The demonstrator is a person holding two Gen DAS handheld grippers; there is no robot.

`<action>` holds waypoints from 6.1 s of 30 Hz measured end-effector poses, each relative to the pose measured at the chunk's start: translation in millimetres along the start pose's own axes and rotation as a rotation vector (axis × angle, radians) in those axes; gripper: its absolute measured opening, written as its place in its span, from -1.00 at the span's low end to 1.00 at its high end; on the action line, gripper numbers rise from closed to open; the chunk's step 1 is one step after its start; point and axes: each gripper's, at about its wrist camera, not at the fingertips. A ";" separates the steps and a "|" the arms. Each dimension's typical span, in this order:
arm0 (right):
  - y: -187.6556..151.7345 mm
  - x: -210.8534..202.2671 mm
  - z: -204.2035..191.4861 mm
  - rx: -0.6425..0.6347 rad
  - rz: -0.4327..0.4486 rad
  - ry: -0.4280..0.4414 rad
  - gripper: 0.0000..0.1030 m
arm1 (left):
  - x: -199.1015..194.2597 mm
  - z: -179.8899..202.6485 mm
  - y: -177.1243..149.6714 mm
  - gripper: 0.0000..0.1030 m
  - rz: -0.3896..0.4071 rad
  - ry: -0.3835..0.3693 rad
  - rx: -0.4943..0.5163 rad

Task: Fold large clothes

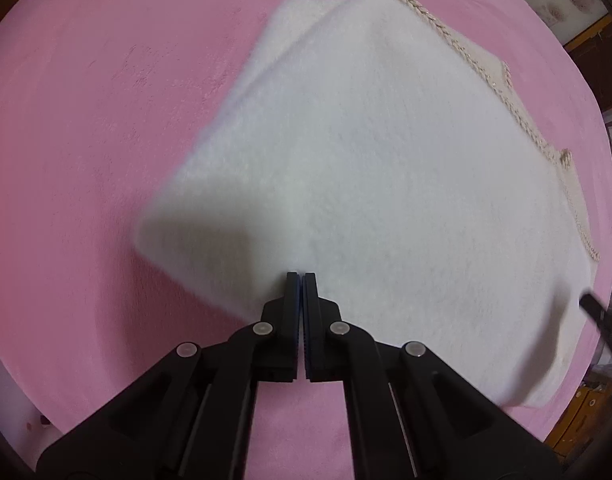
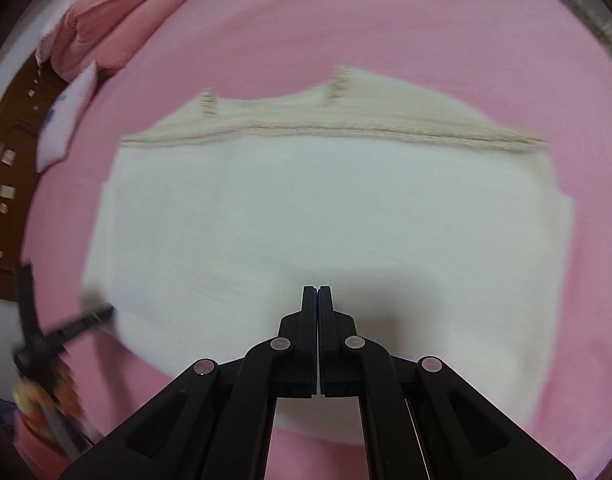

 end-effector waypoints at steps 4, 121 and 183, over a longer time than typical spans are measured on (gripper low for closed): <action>34.5 39.7 -44.8 0.082 -0.032 0.082 -1.00 | -4.9 12.2 -2.2 -0.98 -0.015 0.046 0.071; -45.1 48.6 103.2 0.358 -0.136 0.653 -1.00 | -191.9 325.8 -253.4 -0.73 0.630 -0.146 0.702; -300.6 -262.7 133.7 0.161 0.230 -0.150 -0.54 | -135.2 308.2 -200.3 -0.01 0.248 -0.150 0.640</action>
Point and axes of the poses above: each gripper's, at about its wrist camera, not at the fingertips, and x roughly the way its jaws point, z to its right, y to its top
